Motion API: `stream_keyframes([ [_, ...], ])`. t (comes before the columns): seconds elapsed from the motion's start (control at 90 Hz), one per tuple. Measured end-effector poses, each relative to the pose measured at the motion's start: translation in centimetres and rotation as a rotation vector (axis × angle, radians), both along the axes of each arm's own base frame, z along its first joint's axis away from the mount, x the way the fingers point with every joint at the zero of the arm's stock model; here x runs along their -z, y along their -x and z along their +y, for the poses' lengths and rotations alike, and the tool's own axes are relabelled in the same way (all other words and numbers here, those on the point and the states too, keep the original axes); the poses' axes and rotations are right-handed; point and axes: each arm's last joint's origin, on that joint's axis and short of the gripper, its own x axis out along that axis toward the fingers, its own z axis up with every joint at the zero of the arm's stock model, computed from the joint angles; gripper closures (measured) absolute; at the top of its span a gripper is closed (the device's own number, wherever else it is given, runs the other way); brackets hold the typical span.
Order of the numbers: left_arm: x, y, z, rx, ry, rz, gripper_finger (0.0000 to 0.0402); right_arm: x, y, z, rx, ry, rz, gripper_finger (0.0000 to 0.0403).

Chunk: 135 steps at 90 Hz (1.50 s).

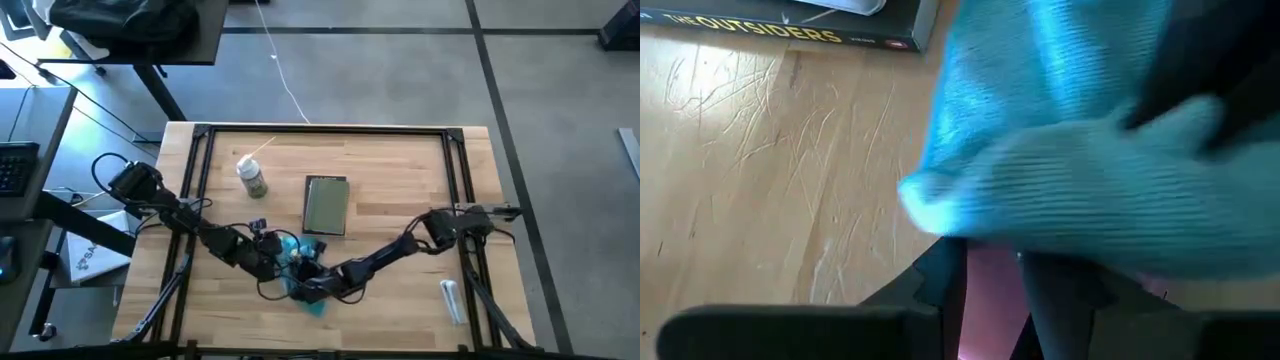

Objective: Apply microfiber cloth
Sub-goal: Wipe the cellphone with a microfiber cloth

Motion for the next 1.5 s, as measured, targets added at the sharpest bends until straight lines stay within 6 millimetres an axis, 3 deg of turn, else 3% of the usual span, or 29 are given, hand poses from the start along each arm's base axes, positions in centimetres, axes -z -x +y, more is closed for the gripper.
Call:
stream_keyframes([
  [0.122,0.0,0.0,0.0,0.000,0.000,0.001,0.0324,0.2,1.3,2.1,-0.048,-0.015,0.032,0.0403],
  [0.233,0.0,0.0,0.0,0.002,-0.004,0.003,0.0324,-0.5,2.5,2.9,-0.015,-0.038,0.073,0.0403],
  [0.533,0.0,0.0,0.0,0.003,-0.001,0.001,0.0324,-3.0,6.3,1.9,0.167,0.064,0.257,0.0403],
  [0.667,0.0,0.0,0.0,0.002,0.000,0.001,0.0324,-3.8,7.4,1.6,0.240,0.094,0.252,0.0403],
  [0.844,0.0,-0.1,-0.1,0.008,0.000,-0.006,0.0324,-4.0,5.8,2.0,0.230,0.047,0.115,0.0403],
  [1.156,0.0,-0.1,-0.1,0.002,0.006,-0.013,0.0324,-0.4,0.7,0.1,0.163,-0.063,-0.066,0.0403],
  [1.3,0.0,-0.1,-0.1,0.002,0.007,-0.015,0.0324,-0.3,-0.1,-1.3,0.216,-0.054,-0.107,0.0403],
  [1.5,-0.1,-0.1,-0.1,0.002,0.007,-0.016,0.0324,0.2,1.1,-1.4,0.295,-0.040,-0.046,0.0403],
])
